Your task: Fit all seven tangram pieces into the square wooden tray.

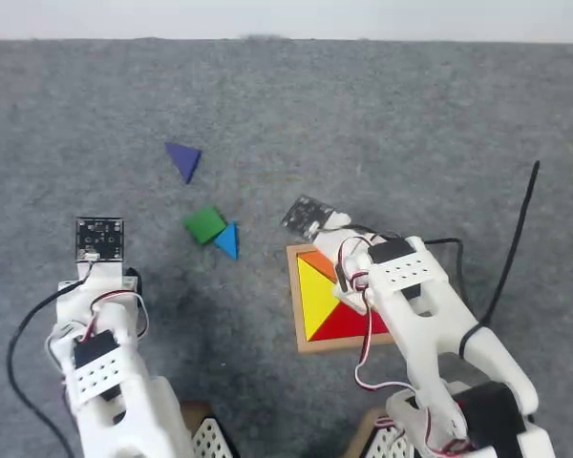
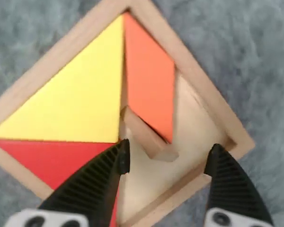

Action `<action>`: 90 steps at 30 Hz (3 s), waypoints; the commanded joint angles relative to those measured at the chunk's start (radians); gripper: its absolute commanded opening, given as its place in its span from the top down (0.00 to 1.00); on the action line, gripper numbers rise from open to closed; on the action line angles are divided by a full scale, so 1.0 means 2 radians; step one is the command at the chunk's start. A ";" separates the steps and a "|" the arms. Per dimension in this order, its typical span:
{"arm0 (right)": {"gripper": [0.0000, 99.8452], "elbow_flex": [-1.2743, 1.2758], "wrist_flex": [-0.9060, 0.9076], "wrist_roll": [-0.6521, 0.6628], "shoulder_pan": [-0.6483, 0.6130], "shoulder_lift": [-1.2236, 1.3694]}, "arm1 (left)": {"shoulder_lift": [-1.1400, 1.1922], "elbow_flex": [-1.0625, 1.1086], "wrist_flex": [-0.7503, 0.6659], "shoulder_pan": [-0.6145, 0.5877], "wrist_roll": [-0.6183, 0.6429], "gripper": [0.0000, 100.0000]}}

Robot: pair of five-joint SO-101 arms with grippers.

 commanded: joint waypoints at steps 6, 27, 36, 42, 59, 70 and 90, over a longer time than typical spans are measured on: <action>0.74 0.008 -0.003 0.055 -0.016 -0.001 | -0.002 -0.005 -0.002 -0.002 -0.002 0.79; 0.99 -0.178 0.138 0.020 0.204 -0.036 | -0.002 -0.005 -0.002 -0.002 -0.002 0.79; 0.99 -0.150 0.107 0.059 0.323 -0.003 | -0.002 -0.005 -0.002 -0.002 -0.002 0.79; 0.88 -0.142 0.064 0.004 0.343 0.030 | -0.002 -0.004 -0.002 -0.002 -0.002 0.79; 0.89 -0.173 0.119 -0.123 0.109 -0.020 | -0.002 -0.004 -0.002 -0.002 -0.002 0.79; 0.98 -0.173 0.025 -0.226 0.007 0.120 | -0.002 -0.004 -0.002 -0.002 -0.002 0.79; 0.98 0.036 0.003 -0.167 0.092 -0.003 | -0.002 -0.004 -0.002 -0.002 -0.002 0.79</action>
